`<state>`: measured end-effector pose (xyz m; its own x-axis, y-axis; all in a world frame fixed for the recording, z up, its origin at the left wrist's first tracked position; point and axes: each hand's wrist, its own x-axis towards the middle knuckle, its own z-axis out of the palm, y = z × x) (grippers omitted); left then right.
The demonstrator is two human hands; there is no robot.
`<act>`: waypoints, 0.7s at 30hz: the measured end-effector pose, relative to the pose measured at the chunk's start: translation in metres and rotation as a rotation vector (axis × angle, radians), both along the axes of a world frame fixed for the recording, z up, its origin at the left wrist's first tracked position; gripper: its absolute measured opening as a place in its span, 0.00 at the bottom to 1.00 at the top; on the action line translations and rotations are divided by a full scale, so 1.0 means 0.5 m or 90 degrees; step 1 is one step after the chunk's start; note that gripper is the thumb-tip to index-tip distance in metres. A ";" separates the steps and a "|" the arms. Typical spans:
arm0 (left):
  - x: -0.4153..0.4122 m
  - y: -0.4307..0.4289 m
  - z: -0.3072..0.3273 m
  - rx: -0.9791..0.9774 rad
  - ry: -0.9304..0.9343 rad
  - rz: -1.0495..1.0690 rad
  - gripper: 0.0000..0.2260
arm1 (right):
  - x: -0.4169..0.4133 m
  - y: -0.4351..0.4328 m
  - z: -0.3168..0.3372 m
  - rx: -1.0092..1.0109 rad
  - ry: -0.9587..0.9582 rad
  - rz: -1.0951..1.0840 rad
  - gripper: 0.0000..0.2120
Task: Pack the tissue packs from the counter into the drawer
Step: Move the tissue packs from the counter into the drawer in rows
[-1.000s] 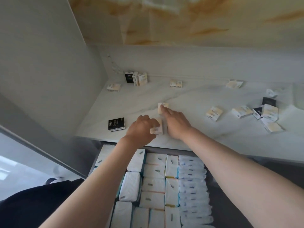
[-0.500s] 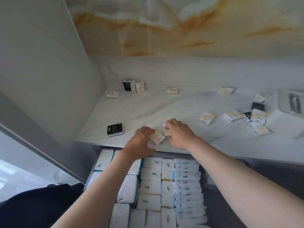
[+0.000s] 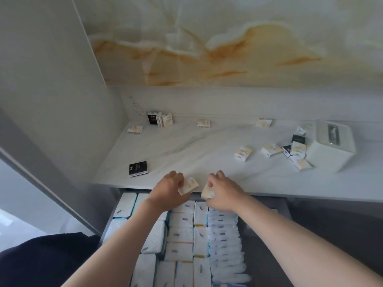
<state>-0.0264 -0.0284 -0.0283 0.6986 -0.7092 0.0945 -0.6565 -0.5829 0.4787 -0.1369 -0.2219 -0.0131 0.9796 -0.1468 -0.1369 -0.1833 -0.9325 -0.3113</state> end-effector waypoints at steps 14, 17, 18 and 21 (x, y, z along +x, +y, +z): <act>-0.100 0.032 -0.091 0.466 -0.115 0.023 0.29 | -0.033 0.070 -0.133 0.080 0.072 0.062 0.11; -0.085 0.029 -0.101 0.480 -0.121 -0.016 0.31 | -0.021 0.074 -0.154 0.094 0.054 0.051 0.12; -0.078 0.031 -0.102 0.452 -0.129 -0.034 0.28 | -0.015 0.074 -0.160 0.095 0.055 0.053 0.13; -0.061 0.045 -0.111 0.318 -0.136 -0.122 0.22 | 0.003 0.071 -0.173 0.105 0.054 0.062 0.14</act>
<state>-0.0570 -0.0060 -0.0837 0.5549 -0.8164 -0.1597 -0.8250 -0.5647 0.0203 -0.1355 -0.1862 -0.0997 0.9722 -0.0205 -0.2331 -0.1261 -0.8849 -0.4483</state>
